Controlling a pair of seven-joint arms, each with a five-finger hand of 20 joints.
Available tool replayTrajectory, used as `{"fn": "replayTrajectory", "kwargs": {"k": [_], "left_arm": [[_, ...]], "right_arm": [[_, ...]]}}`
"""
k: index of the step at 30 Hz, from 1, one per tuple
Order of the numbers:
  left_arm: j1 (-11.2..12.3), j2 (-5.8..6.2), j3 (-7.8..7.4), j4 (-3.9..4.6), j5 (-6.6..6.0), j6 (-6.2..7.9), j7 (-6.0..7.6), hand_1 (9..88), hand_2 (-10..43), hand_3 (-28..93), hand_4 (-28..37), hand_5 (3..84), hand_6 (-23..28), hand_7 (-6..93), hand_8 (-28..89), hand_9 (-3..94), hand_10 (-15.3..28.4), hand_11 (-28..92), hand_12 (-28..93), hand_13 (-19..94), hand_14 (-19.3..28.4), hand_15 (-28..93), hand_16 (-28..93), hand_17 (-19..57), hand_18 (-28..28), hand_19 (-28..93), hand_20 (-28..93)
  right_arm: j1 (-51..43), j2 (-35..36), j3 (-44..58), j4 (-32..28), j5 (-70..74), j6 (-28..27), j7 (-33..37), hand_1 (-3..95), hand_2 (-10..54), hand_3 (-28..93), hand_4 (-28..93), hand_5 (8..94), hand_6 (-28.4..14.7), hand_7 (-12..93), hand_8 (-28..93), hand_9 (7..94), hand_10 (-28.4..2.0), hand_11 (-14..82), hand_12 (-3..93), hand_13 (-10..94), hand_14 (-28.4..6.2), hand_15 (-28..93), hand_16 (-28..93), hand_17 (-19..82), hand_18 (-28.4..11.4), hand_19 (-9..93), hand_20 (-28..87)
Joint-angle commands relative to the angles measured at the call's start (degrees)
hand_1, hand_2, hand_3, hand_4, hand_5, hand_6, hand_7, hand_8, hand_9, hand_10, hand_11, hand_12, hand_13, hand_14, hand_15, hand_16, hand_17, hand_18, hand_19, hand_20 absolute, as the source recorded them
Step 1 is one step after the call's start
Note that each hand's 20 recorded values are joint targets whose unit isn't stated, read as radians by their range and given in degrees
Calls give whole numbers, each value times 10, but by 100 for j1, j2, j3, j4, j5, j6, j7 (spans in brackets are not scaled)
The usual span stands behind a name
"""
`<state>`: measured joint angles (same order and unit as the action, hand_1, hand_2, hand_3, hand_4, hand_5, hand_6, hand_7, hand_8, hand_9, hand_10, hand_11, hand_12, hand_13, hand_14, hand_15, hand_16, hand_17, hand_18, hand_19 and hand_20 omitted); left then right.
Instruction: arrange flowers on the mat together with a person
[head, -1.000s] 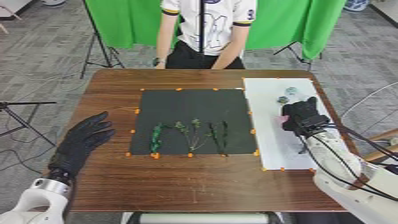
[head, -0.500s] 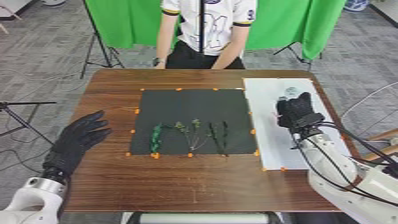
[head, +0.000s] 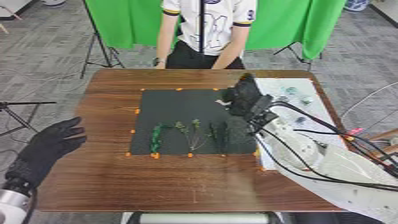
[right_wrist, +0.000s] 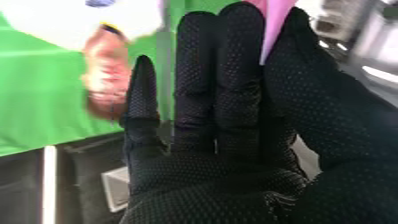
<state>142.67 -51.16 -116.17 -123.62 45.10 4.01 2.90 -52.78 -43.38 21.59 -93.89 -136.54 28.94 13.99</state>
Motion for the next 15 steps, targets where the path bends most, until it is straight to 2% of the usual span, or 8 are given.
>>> {"fn": "replayTrajectory", "kwargs": {"k": [1,4,5,6,7,10,14,15], "left_arm": [[-159,43,230,103,-39,29,-13,266,-24,690,-247,325,27,233,-116,299,116,278,176,280,145,396,-22,-64,202,500,92],[-224,123,295,140,-72,55,32,267,-25,690,-249,325,27,233,-116,299,116,278,176,280,145,396,-21,-64,202,500,93],[-342,148,345,183,-60,29,-10,267,-25,690,-249,324,27,234,-116,299,116,278,176,280,145,396,-21,-64,202,500,93],[-350,126,347,180,-43,31,-9,267,-25,691,-249,324,27,234,-116,299,116,277,175,280,145,396,-22,-64,202,500,93],[-461,162,409,237,-39,-4,-2,267,-24,690,-250,324,27,234,-116,299,116,277,175,280,145,396,-22,-64,202,500,93],[-620,207,497,301,-52,-4,13,268,-24,690,-250,324,27,233,-116,299,116,277,176,281,146,397,-22,-63,202,500,93],[-631,254,526,301,-63,6,54,268,-24,691,-249,324,27,233,-115,299,116,277,176,281,146,397,-21,-63,202,501,93],[-761,272,557,361,-43,-37,-10,268,-24,691,-249,324,27,233,-115,298,116,278,176,281,145,398,-21,-63,202,501,93]], "right_arm": [[664,-1200,-753,-26,45,60,-346,457,-95,807,-283,673,66,541,-13,788,-42,277,490,589,-7,486,387,138,-158,507,325],[847,-1627,-1063,174,107,35,-577,458,-95,806,-283,673,66,542,-13,787,-41,276,488,589,-7,485,387,138,-158,507,325],[895,-1761,-1140,278,95,47,-631,458,-95,806,-283,673,67,542,-14,788,-42,276,488,589,-7,485,387,139,-157,507,325],[966,-1883,-1267,348,102,69,-666,458,-95,805,-283,672,67,543,-14,788,-42,276,487,589,-7,484,387,139,-157,506,325],[1093,-1951,-1463,381,103,109,-572,458,-95,805,-283,672,67,543,-15,788,-41,276,487,589,-7,484,387,139,-156,505,325],[1334,-2232,-1812,598,138,204,-511,458,-95,805,-283,671,67,545,-15,787,-40,276,487,589,-7,484,385,140,-156,503,324],[1665,-2555,-2282,807,209,377,-271,458,-95,804,-283,670,68,546,-18,788,-41,275,486,590,-5,480,385,140,-156,501,323],[1667,-2662,-2263,944,221,391,-322,458,-95,804,-283,670,68,546,-19,787,-41,275,485,589,-5,478,385,140,-155,500,323]]}}
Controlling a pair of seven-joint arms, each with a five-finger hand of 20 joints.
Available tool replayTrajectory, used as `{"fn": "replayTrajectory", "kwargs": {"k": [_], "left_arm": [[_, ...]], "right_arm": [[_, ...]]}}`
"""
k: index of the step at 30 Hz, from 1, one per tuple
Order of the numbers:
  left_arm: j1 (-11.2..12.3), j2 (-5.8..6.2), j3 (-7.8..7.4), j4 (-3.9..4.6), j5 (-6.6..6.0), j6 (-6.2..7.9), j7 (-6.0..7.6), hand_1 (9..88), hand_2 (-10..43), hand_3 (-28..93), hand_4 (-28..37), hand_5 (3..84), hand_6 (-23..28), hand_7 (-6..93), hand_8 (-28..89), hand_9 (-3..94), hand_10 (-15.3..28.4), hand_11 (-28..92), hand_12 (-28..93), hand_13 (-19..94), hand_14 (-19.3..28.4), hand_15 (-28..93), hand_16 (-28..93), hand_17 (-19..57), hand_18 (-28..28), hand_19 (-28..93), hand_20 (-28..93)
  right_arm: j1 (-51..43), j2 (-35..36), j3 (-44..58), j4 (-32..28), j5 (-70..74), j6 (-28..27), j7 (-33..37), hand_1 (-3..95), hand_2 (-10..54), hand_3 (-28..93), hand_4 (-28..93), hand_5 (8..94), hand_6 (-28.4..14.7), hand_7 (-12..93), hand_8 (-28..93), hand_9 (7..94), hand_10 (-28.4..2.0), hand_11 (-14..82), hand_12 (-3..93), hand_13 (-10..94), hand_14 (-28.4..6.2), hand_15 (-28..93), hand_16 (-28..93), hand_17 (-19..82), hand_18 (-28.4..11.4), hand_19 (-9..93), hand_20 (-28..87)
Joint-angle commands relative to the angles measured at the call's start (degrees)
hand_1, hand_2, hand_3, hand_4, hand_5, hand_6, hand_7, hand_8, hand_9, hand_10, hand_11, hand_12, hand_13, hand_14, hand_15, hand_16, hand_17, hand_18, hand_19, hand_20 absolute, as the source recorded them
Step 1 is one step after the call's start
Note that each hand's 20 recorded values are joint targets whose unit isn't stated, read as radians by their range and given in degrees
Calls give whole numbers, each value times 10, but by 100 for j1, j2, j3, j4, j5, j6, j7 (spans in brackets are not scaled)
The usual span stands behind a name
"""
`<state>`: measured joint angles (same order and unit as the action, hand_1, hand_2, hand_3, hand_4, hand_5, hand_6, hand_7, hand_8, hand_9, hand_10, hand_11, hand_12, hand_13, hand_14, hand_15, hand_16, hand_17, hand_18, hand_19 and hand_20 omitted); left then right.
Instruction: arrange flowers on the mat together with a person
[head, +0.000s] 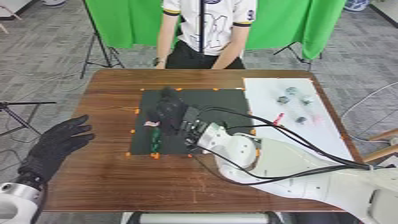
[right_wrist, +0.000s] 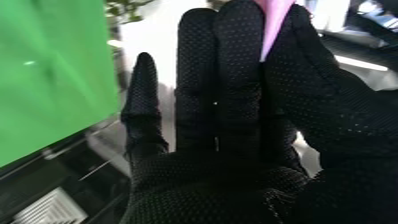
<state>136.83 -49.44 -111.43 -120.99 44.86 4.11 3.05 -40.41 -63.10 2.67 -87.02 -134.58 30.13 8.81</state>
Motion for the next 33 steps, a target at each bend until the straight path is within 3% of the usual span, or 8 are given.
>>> {"fn": "replayTrajectory", "kwargs": {"k": [1,8,9,14,20,28,33], "left_arm": [[-201,130,116,102,-23,-24,-23,268,-24,691,-249,324,27,233,-115,298,116,278,176,281,146,398,-21,-63,202,502,93],[-336,207,227,149,-26,-14,-22,268,-23,690,-249,325,28,235,-116,298,116,279,175,282,145,398,-22,-62,202,503,93],[-334,273,258,159,-65,14,13,268,-23,690,-248,325,29,234,-116,298,116,278,175,282,146,398,-22,-62,202,503,93],[-457,277,328,192,-21,-47,-34,268,-22,689,-248,326,29,233,-116,297,115,280,175,282,146,399,-22,-62,202,503,92],[-392,243,285,166,1,-28,-21,268,-23,690,-248,326,28,234,-116,297,116,281,175,281,144,397,-22,-62,202,503,92],[-358,238,253,143,52,-54,-31,268,-22,690,-249,325,27,236,-117,297,116,280,174,281,145,397,-22,-62,202,503,91],[-317,220,233,122,61,-41,-51,269,-22,690,-249,325,28,235,-117,297,115,281,175,281,145,398,-22,-63,202,503,91]], "right_arm": [[517,-751,-500,314,75,342,259,458,-95,804,-283,669,68,547,-19,787,-41,275,485,589,-5,477,384,140,-155,499,322],[832,-1141,-1040,781,32,656,563,458,-95,803,-283,668,69,550,-21,787,-40,273,484,588,-4,470,384,140,-154,494,321],[844,-1173,-1070,845,53,696,568,458,-95,803,-283,667,70,550,-21,787,-39,273,484,587,-4,470,384,140,-155,494,321],[994,-1296,-1322,1158,81,894,707,456,-95,801,-283,663,71,553,-21,785,-38,272,483,587,-2,468,384,140,-153,492,320],[974,-1171,-1155,1153,-24,268,513,448,-95,798,-283,648,73,555,-23,775,-36,268,483,576,2,457,380,136,-152,482,315],[1112,-1166,-1220,1082,-55,201,736,440,-95,800,-283,620,74,552,-42,755,-29,245,474,556,5,447,365,126,-154,468,306],[1041,-1086,-1015,881,-43,-140,709,433,-95,787,-283,608,73,551,-48,740,-29,236,476,548,-2,452,353,124,-154,468,305]]}}
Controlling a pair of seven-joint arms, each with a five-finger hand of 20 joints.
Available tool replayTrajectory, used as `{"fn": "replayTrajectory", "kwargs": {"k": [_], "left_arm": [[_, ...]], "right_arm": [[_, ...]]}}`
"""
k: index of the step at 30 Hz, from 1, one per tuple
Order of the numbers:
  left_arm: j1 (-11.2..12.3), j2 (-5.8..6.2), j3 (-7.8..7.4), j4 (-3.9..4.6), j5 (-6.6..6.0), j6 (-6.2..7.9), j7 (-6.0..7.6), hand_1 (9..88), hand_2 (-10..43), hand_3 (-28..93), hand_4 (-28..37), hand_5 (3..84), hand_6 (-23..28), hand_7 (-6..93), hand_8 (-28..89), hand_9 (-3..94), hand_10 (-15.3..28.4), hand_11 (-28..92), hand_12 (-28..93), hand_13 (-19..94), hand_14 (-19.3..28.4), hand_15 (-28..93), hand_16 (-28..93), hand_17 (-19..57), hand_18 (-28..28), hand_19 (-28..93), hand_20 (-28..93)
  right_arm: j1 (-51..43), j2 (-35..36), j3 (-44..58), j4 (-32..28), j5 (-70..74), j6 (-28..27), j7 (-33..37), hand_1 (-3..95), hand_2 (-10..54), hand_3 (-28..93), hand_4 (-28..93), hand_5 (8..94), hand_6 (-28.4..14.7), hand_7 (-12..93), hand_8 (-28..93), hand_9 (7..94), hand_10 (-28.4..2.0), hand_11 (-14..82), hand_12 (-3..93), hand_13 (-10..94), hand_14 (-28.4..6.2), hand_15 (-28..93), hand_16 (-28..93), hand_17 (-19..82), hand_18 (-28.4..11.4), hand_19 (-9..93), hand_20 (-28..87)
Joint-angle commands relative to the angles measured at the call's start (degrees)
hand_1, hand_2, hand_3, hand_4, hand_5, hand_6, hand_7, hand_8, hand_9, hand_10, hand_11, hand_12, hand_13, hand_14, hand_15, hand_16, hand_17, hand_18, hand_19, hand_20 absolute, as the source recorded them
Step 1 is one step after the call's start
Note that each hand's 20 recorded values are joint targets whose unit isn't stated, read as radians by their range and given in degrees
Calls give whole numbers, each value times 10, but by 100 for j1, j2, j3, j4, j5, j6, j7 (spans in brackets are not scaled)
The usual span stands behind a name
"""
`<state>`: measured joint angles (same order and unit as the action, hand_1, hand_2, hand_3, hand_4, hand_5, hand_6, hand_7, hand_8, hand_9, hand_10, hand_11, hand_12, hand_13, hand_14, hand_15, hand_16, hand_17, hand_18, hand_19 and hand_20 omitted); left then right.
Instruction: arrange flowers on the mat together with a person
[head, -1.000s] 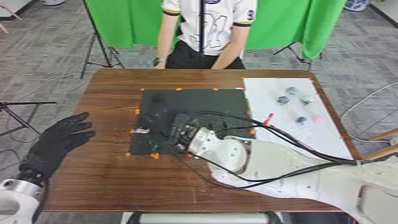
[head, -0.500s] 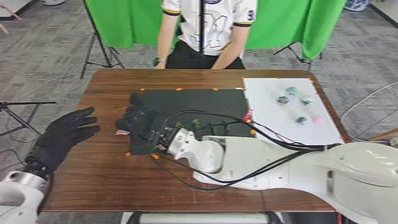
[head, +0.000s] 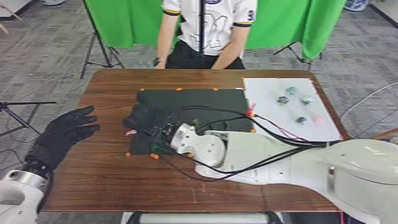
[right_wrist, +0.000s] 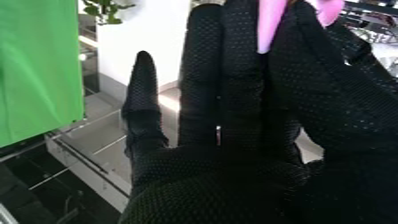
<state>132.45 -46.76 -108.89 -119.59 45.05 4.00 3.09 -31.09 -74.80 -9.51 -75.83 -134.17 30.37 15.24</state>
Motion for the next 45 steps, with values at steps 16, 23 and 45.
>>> {"fn": "replayTrajectory", "kwargs": {"k": [16,23,45], "left_arm": [[115,-61,-24,-14,59,-41,-103,268,-20,690,-250,325,28,234,-116,298,117,280,174,280,145,398,-22,-63,202,503,90],[171,-65,-43,-35,63,-52,-93,268,-20,690,-250,325,28,232,-116,297,116,280,174,280,145,398,-23,-63,202,502,89],[417,-376,-53,-332,81,155,254,268,-22,691,-250,326,28,234,-116,291,116,276,174,258,138,356,-26,-60,199,494,82]], "right_arm": [[-8,151,405,-363,-73,-629,46,324,-95,833,-283,565,61,469,-54,616,-62,389,272,479,-29,495,241,84,-168,465,295],[-75,173,472,-394,-114,-685,8,302,-95,846,-283,568,62,451,-65,609,-62,386,260,474,-32,495,240,79,-170,463,294],[-3974,1766,6649,-2335,3722,-2988,-2148,231,20,863,-283,350,-29,287,-152,341,-120,173,229,297,-86,368,182,101,-166,500,269]]}}
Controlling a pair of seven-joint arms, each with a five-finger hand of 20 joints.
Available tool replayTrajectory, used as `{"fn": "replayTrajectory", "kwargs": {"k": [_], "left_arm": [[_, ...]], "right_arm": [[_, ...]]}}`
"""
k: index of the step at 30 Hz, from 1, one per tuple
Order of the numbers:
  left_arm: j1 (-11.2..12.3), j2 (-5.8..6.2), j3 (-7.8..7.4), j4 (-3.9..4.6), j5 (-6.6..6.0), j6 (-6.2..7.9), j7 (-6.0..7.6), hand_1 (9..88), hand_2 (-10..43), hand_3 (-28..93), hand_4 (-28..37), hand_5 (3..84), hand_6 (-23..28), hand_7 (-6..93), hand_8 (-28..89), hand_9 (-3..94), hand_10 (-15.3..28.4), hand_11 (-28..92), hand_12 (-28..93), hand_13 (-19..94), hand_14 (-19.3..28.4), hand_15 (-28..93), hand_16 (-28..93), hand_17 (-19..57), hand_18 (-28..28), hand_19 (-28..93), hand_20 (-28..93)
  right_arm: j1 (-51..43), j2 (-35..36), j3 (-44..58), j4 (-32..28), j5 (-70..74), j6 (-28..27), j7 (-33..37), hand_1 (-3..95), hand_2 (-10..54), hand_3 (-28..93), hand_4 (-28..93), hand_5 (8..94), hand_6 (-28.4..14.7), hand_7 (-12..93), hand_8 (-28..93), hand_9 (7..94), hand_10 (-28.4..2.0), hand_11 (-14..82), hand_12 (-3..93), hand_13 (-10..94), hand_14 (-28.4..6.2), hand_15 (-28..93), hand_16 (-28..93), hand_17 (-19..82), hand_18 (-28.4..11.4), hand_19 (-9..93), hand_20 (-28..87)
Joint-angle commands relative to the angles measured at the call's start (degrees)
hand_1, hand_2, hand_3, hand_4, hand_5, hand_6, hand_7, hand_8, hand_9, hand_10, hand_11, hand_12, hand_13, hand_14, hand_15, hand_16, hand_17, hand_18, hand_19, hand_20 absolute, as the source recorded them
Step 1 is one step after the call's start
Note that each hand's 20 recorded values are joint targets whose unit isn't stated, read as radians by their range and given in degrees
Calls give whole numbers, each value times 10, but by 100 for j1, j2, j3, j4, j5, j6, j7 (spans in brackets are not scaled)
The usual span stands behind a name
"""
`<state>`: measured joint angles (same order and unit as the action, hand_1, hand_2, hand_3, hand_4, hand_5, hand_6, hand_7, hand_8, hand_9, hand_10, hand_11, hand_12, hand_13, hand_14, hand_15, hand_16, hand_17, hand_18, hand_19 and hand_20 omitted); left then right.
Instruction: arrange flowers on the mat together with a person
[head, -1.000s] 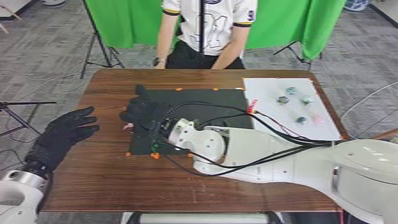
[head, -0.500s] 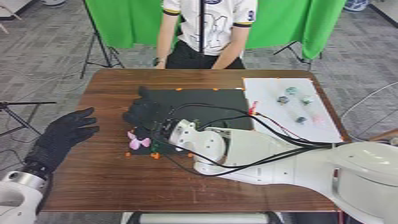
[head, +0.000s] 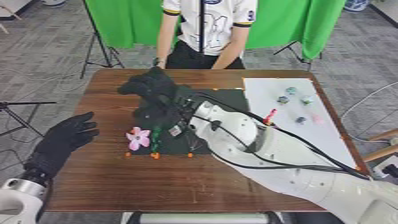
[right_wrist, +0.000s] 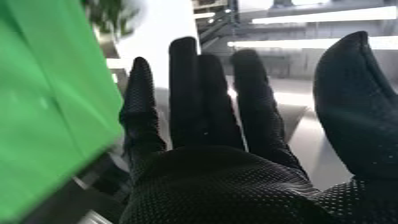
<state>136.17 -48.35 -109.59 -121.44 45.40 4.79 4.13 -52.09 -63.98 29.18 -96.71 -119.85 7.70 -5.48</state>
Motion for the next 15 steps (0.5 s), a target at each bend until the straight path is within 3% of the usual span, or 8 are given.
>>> {"fn": "replayTrajectory", "kwargs": {"k": [1,4,8,10,12,13,15], "left_arm": [[4,-241,30,-144,39,44,178,268,-22,692,-251,326,29,234,-116,291,116,275,174,257,138,355,-24,-60,199,494,82],[-157,-304,105,-123,51,17,183,266,-21,691,-251,327,30,232,-116,290,116,275,175,257,138,354,-17,-61,199,495,81],[-422,-280,289,-50,-48,-19,312,266,-21,691,-251,327,29,232,-115,291,116,275,175,261,138,360,-12,-61,200,497,82],[-461,-285,328,-53,-13,-25,381,266,-21,691,-250,328,29,232,-115,291,115,274,175,262,139,363,-12,-62,200,497,82],[-457,-308,409,-68,-8,74,468,266,-21,689,-251,328,29,232,-115,291,115,274,176,256,137,360,-13,-62,200,497,82],[-431,-351,383,-86,-10,19,420,260,-24,692,-251,327,29,232,-115,288,115,269,175,239,133,354,-12,-62,200,497,82],[-379,-329,367,-92,-30,42,415,248,-29,698,-249,327,30,228,-113,271,113,252,178,198,120,304,2,-66,198,489,82]], "right_arm": [[-2105,793,3039,-321,2929,-764,-42,228,25,862,-283,353,-31,281,-150,344,-122,171,229,303,-89,363,183,106,-166,504,271],[-2748,1036,3727,-421,4542,-744,-74,216,39,857,-282,371,-41,250,-142,359,-130,165,224,327,-106,356,188,124,-173,523,278],[-3648,1290,4656,-644,6340,-835,9,223,5,862,-278,380,-41,236,-135,369,-128,158,219,335,-109,354,188,127,-179,515,273],[-4067,1391,5031,-755,6658,-804,-77,223,-6,861,-275,388,-36,222,-131,367,-121,140,216,335,-110,336,188,124,-181,489,259],[-4539,1433,5507,-905,6639,-900,-45,220,-14,861,-273,398,-33,200,-125,369,-116,110,214,332,-110,291,200,126,-178,446,238],[-4754,1520,5684,-988,6638,-884,-72,217,-16,860,-273,404,-31,186,-124,371,-114,101,211,331,-110,270,205,126,-178,432,232],[-5164,1620,6150,-1138,6641,-1140,11,210,-16,855,-270,409,-25,158,-109,374,-111,84,211,330,-111,223,234,125,-177,410,227]]}}
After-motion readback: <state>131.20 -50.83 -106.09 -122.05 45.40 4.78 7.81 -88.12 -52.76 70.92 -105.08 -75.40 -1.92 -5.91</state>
